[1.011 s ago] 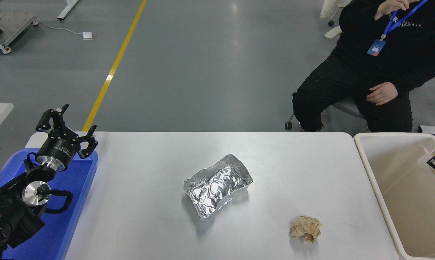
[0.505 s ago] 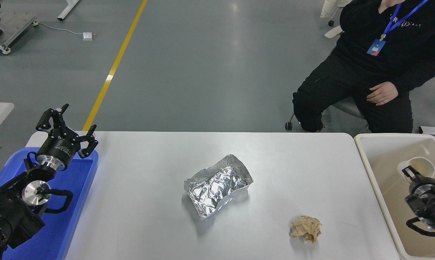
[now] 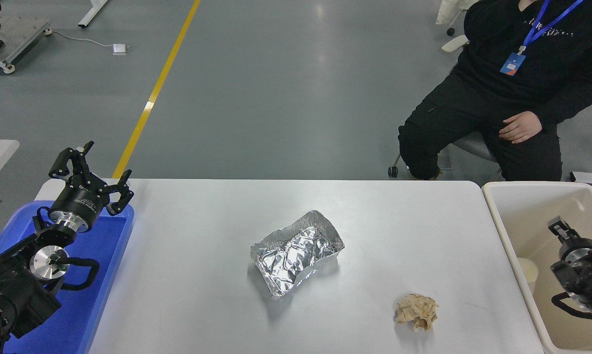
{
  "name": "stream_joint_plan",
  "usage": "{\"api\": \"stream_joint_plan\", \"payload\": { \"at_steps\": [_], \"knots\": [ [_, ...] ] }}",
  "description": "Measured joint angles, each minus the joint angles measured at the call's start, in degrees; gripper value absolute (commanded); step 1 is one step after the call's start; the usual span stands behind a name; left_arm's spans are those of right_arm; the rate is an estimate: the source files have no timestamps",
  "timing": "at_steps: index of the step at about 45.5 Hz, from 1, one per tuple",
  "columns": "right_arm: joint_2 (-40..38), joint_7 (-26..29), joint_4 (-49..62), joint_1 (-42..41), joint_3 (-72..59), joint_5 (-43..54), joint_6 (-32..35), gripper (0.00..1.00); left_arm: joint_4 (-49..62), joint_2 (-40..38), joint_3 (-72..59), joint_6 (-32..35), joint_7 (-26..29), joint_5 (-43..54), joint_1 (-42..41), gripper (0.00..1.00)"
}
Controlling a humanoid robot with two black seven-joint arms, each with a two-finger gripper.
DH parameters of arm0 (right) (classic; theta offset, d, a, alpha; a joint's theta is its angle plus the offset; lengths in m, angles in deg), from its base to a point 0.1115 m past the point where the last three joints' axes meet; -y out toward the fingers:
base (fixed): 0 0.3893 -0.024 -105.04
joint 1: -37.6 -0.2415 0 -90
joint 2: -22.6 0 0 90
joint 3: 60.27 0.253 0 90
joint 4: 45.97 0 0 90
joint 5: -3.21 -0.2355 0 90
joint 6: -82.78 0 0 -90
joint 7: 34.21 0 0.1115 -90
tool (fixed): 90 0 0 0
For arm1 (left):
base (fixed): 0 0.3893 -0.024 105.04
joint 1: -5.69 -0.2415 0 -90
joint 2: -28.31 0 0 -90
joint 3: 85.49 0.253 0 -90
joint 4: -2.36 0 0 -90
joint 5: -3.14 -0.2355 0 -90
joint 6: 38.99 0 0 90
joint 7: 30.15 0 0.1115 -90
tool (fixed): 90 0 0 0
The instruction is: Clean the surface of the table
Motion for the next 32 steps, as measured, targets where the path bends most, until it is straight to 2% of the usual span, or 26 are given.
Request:
{"api": "stream_joint_plan", "payload": {
  "at_steps": [11, 19, 26, 32],
  "knots": [
    [-10.0, -2.0, -15.1, -3.6, 2.7, -0.1, -0.1, 1.0, 0.0, 0.0, 0.0, 0.0, 0.0, 0.0, 0.0, 1.0],
    [-17.2, -4.6, -30.1, -3.0, 16.7, -0.1, 0.2, 1.0, 0.0, 0.0, 0.0, 0.0, 0.0, 0.0, 0.0, 1.0],
    [-17.6, -5.6, -38.9, 0.9, 32.5, 0.0, 0.6, 1.0, 0.0, 0.0, 0.0, 0.0, 0.0, 0.0, 0.0, 1.0],
    [-14.4, -6.0, -43.1, 3.2, 43.0, 0.0, 0.8, 1.0, 0.0, 0.0, 0.0, 0.0, 0.0, 0.0, 0.0, 1.0]
  ]
}}
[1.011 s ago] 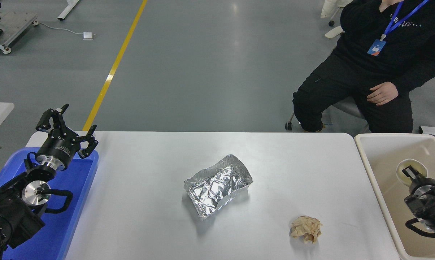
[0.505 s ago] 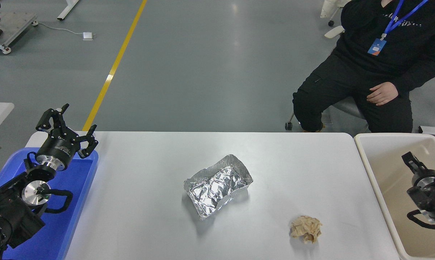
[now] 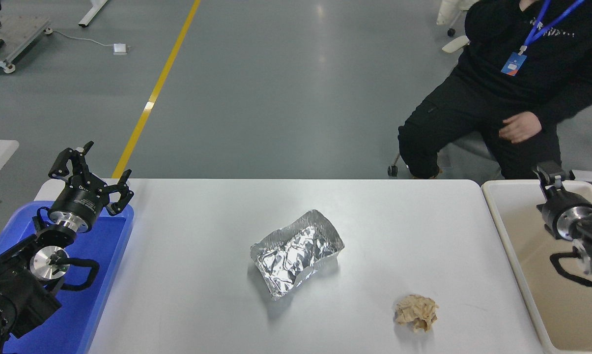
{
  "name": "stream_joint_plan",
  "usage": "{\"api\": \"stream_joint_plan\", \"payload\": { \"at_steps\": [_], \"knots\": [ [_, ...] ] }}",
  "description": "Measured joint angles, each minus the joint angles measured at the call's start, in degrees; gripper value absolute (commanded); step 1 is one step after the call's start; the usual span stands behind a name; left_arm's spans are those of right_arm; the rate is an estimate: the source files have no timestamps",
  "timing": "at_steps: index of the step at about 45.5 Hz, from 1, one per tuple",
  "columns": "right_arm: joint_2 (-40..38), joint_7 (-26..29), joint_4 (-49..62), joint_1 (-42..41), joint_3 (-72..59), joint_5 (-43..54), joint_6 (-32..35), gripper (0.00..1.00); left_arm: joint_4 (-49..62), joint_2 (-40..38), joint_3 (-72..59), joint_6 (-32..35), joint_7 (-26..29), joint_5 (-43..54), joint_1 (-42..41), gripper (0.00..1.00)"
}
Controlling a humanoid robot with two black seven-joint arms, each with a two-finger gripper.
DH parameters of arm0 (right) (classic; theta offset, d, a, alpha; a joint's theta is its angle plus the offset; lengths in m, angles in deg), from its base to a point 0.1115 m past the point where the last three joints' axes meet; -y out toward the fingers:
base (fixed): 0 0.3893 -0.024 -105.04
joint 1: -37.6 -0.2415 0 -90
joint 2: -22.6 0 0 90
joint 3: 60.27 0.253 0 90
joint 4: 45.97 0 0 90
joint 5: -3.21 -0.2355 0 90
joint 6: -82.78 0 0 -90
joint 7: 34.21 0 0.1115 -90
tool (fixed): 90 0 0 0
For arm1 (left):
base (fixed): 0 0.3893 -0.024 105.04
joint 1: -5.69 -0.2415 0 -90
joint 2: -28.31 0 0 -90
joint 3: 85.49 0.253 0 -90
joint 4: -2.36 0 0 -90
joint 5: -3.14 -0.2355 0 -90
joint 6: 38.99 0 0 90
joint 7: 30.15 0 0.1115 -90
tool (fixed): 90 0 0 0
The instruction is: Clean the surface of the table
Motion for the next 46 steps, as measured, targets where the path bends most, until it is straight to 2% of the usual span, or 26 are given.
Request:
{"api": "stream_joint_plan", "payload": {
  "at_steps": [11, 25, 46],
  "knots": [
    [11.0, -2.8, -2.6, 2.6, 14.8, 0.2, -0.1, 1.0, 0.0, 0.0, 0.0, 0.0, 0.0, 0.0, 0.0, 1.0],
    [21.9, -8.8, 0.1, 3.5, 21.9, 0.6, -0.1, 1.0, 0.0, 0.0, 0.0, 0.0, 0.0, 0.0, 0.0, 1.0],
    [26.0, -10.8, 2.3, 3.7, 23.3, 0.4, 0.0, 1.0, 0.0, 0.0, 0.0, 0.0, 0.0, 0.0, 0.0, 1.0]
  ]
}}
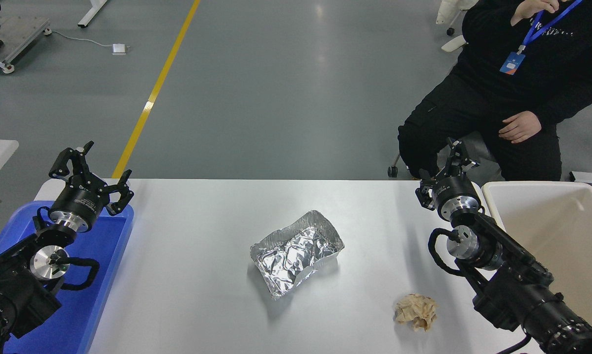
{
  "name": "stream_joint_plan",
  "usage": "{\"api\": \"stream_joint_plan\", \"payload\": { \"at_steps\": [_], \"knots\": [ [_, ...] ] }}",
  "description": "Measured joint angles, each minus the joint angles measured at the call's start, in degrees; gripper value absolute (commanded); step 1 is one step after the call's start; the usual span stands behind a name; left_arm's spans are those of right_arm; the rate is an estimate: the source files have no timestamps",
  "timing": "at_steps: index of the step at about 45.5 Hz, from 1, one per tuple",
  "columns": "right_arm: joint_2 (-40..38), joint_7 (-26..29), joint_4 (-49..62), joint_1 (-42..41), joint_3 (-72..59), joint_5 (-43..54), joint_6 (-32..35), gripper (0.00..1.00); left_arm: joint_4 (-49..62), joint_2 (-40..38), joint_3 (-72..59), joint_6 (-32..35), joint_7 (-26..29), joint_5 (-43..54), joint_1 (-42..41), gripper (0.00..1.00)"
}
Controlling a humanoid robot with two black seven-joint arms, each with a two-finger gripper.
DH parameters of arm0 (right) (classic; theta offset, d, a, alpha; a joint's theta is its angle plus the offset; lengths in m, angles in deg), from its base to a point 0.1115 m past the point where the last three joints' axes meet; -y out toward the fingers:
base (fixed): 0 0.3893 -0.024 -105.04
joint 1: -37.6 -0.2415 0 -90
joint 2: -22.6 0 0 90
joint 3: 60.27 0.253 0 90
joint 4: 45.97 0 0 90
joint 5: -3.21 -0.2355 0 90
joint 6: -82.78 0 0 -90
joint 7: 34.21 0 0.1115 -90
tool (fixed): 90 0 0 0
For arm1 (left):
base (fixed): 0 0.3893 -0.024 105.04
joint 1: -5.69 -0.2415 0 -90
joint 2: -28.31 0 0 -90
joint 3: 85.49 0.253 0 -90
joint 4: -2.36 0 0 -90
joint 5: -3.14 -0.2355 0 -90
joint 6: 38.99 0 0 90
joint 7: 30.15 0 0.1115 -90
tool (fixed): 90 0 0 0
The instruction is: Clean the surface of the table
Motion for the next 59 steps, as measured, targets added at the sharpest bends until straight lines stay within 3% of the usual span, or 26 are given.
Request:
{"api": "stream_joint_plan", "payload": {
  "at_steps": [24, 40, 50, 59],
  "knots": [
    [-1.6, -0.4, -3.2, 0.2, -6.5, 0.7, 1.1, 1.0, 0.0, 0.0, 0.0, 0.0, 0.0, 0.0, 0.0, 1.0],
    [-15.1, -0.2, -9.9, -8.5, -37.2, 11.3, 0.7, 1.0, 0.0, 0.0, 0.0, 0.0, 0.0, 0.0, 0.0, 1.0],
    [-19.1, 0.1, -11.7, -16.9, -56.0, 24.0, 1.0, 1.0, 0.0, 0.0, 0.0, 0.0, 0.0, 0.0, 0.0, 1.0],
    [-20.1, 0.4, -14.1, -25.0, -73.3, 29.2, 2.1, 1.0, 0.0, 0.0, 0.0, 0.0, 0.0, 0.0, 0.0, 1.0]
  ]
}}
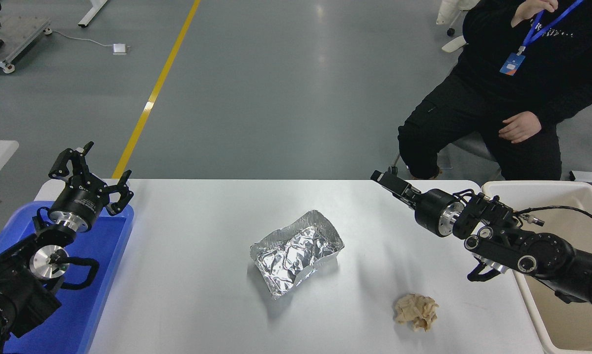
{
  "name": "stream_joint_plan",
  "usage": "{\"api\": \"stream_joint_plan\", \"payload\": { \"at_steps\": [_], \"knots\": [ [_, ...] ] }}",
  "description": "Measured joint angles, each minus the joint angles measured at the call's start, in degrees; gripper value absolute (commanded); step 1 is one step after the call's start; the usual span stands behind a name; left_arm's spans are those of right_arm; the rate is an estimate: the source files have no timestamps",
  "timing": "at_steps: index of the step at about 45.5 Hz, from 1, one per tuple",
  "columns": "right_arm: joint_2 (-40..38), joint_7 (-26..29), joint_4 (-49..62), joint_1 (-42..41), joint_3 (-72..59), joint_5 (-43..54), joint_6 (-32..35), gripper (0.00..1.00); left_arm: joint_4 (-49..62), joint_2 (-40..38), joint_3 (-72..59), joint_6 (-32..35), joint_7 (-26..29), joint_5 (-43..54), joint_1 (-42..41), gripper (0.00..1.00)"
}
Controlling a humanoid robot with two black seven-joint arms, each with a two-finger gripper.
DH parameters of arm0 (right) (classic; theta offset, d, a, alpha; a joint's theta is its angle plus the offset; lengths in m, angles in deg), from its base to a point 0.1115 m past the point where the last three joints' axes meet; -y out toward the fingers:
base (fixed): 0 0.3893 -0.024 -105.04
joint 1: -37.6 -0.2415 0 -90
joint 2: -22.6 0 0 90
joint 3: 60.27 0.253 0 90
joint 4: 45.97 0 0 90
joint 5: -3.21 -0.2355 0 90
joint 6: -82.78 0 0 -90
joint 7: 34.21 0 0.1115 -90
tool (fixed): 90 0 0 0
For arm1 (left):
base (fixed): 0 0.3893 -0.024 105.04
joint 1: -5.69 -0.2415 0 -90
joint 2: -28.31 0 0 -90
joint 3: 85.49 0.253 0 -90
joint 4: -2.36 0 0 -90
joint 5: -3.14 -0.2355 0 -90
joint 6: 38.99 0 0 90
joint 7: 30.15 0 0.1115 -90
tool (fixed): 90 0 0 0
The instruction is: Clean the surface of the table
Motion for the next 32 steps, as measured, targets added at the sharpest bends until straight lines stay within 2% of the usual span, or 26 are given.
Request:
{"api": "stream_joint_plan", "payload": {
  "at_steps": [7, 12, 22, 32],
  "knots": [
    [-0.3, 1.4, -4.1, -6.6, -9.9, 0.9, 4.3, 1.0, 0.0, 0.0, 0.0, 0.0, 0.0, 0.0, 0.0, 1.0],
    [-0.3, 4.3, -7.5, -10.7, -13.8, -2.0, 9.0, 1.0, 0.0, 0.0, 0.0, 0.0, 0.0, 0.0, 0.0, 1.0],
    [1.7, 12.9, -12.7, -17.1, -17.8, -13.8, 15.3, 1.0, 0.0, 0.0, 0.0, 0.0, 0.0, 0.0, 0.0, 1.0],
    [5.6, 20.1, -14.5, -20.0, -19.1, -26.6, 16.9, 1.0, 0.0, 0.0, 0.0, 0.0, 0.0, 0.0, 0.0, 1.0]
  ]
}}
